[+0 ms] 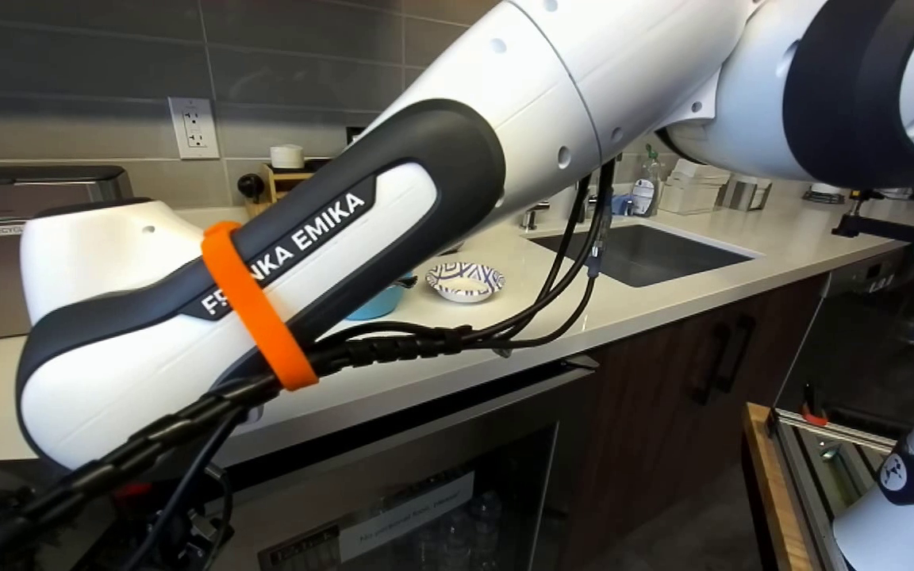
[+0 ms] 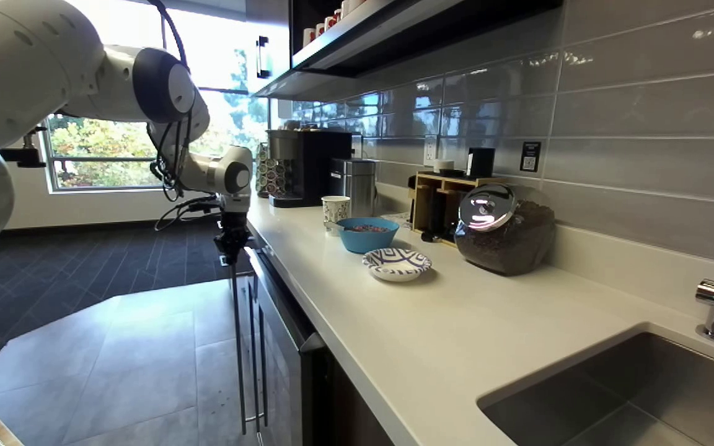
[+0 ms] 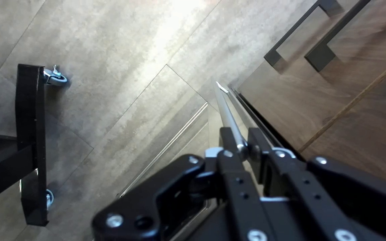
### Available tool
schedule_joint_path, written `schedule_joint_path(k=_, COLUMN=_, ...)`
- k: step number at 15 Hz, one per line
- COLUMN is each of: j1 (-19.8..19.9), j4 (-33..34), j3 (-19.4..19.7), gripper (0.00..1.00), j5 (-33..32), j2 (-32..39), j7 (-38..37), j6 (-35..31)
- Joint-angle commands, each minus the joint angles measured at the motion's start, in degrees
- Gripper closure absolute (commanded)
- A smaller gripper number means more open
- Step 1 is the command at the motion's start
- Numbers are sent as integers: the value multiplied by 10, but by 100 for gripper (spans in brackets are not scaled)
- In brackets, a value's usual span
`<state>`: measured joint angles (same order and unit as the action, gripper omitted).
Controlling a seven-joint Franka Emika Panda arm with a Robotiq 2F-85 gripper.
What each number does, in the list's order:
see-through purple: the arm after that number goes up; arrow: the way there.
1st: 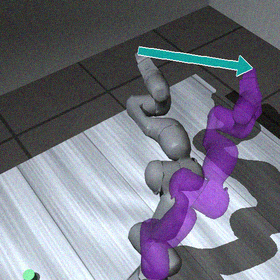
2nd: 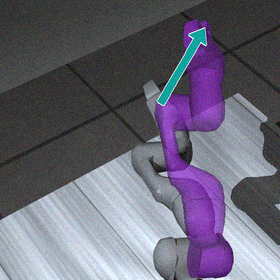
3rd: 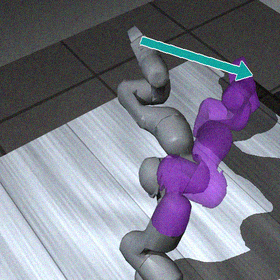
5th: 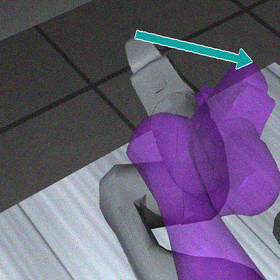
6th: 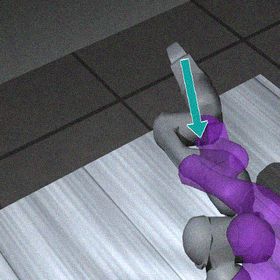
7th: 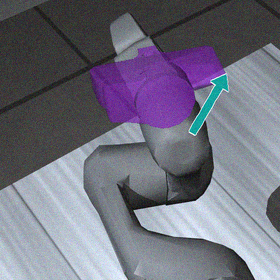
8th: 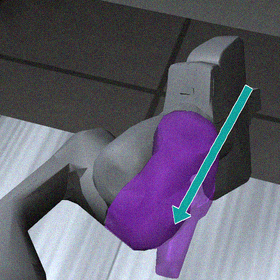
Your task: Open the clear cabinet door
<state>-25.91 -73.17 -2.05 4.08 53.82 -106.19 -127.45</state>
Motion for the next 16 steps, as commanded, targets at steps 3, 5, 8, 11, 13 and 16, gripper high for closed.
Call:
schedule_joint_path(k=3, j1=17, j4=-74, j3=-54, gripper=96, j5=37, j2=-20, j7=42, j6=5)
schedule_joint_path(k=5, j1=24, j4=-91, j3=-63, gripper=96, j5=39, j2=-26, j7=54, j6=-10)
schedule_joint_path(k=8, j1=33, j4=-114, j3=-77, gripper=96, j5=47, j2=-33, j7=78, j6=-42)
schedule_joint_path(k=11, j1=44, j4=-143, j3=-90, gripper=96, j5=61, j2=-44, j7=110, j6=-77)
schedule_joint_path(k=13, j1=52, j4=-163, j3=-100, gripper=96, j5=72, j2=-51, j7=136, j6=-102)
schedule_joint_path(k=16, j1=64, j4=-192, j3=-111, gripper=96, j5=90, j2=-61, j7=172, j6=-135)
